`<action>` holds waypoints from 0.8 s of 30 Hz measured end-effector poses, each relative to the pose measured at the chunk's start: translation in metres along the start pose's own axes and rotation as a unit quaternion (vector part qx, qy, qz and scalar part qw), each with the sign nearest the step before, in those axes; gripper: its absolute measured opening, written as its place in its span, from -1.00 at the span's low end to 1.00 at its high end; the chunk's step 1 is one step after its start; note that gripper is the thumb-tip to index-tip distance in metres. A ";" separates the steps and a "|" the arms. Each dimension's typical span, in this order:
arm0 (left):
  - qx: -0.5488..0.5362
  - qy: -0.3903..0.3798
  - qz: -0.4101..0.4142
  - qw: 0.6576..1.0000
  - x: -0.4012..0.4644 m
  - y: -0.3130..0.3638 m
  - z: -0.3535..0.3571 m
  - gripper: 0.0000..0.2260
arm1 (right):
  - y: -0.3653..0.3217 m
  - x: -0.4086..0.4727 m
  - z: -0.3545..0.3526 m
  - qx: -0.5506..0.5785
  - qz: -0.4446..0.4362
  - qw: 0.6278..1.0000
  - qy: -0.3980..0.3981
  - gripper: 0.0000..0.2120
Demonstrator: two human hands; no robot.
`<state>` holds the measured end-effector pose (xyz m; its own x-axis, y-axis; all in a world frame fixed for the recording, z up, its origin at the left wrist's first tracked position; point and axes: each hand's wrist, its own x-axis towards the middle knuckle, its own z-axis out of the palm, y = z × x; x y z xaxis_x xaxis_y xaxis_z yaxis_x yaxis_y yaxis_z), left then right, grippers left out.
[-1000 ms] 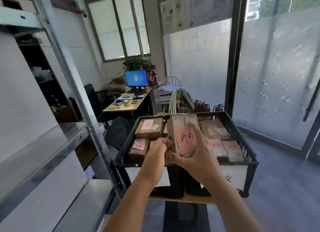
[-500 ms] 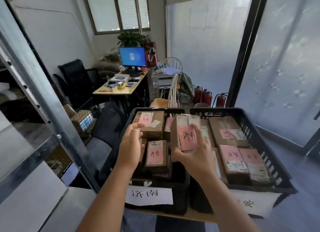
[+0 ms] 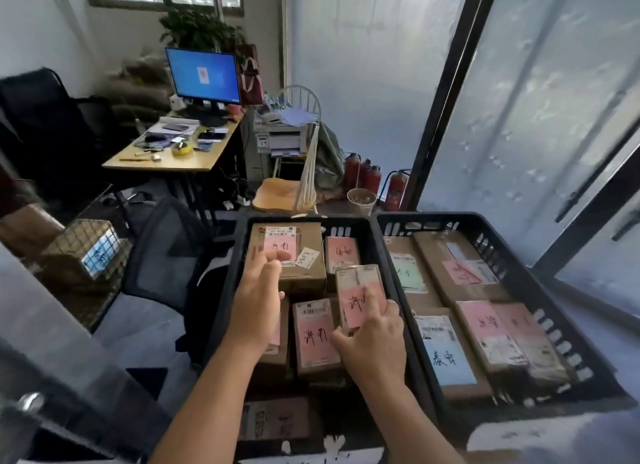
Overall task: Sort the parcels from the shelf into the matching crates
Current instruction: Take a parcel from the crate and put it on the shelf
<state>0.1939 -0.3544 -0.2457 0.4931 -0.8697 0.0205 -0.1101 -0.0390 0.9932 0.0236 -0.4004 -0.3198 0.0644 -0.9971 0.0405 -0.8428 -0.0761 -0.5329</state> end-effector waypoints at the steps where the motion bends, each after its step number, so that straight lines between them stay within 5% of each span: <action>1: -0.003 0.001 -0.003 1.000 0.002 -0.002 -0.001 -0.66 | -0.001 0.002 0.004 -0.015 0.001 1.000 0.001 -0.07; 16: 0.052 0.004 0.004 0.999 0.005 -0.031 0.004 -0.76 | -0.010 0.035 0.011 -0.113 -0.012 0.992 -0.046 -0.43; 24: 0.098 -0.019 0.010 0.995 0.003 -0.040 0.018 -0.79 | 0.023 0.027 0.038 -0.028 0.009 0.991 -0.127 -0.28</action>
<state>0.1843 -0.3639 -0.2873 0.4576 -0.8886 0.0312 -0.2874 -0.1145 0.9509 0.0268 -0.4295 -0.3630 0.1766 -0.9665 -0.1863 -0.8728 -0.0662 -0.4835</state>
